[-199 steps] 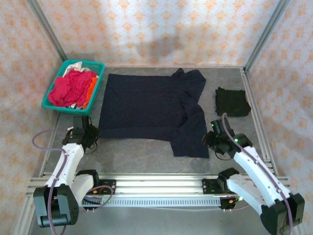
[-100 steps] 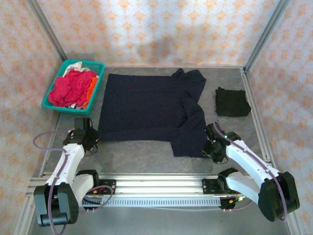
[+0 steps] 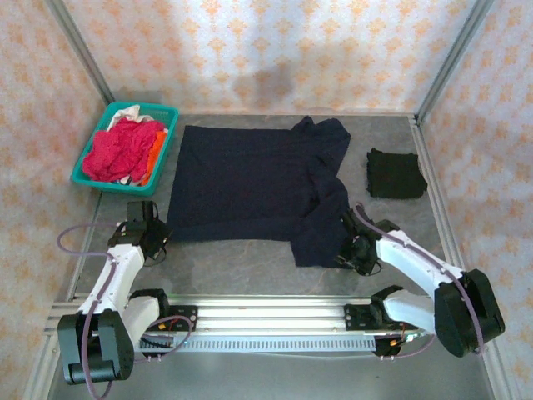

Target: Fold and stack the t-shirts

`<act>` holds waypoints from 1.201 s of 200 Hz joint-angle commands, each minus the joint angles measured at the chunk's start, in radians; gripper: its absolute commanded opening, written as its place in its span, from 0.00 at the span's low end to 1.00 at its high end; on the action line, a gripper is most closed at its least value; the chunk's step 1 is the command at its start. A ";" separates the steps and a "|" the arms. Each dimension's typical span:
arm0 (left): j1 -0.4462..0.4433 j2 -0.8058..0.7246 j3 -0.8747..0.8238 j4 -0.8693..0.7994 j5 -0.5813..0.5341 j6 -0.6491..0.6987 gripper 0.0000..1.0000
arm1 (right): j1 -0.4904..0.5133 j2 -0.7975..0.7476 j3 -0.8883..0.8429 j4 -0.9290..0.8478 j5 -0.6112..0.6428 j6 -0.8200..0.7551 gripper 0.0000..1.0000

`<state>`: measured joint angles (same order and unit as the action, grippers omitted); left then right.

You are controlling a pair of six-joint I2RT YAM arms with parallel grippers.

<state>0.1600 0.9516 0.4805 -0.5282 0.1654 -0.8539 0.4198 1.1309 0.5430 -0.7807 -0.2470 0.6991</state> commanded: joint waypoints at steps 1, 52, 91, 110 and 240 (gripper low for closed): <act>0.006 -0.001 -0.010 -0.015 -0.041 0.016 0.00 | 0.057 0.028 0.064 -0.022 0.064 0.004 0.49; 0.007 0.001 -0.002 -0.014 -0.038 0.018 0.00 | 0.148 0.110 0.128 -0.040 0.133 0.011 0.55; 0.007 -0.004 -0.006 -0.019 -0.045 0.021 0.00 | 0.160 0.168 0.072 0.053 0.083 0.034 0.53; 0.008 -0.006 -0.013 -0.015 -0.044 0.020 0.00 | 0.166 0.209 0.064 0.072 0.084 0.035 0.52; 0.010 -0.086 0.036 -0.119 -0.079 0.045 0.00 | 0.167 -0.073 0.182 -0.087 0.291 0.066 0.00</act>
<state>0.1600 0.8959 0.4808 -0.5549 0.1463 -0.8421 0.5949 1.1831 0.6735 -0.7834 -0.0780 0.7353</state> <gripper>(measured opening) 0.053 0.046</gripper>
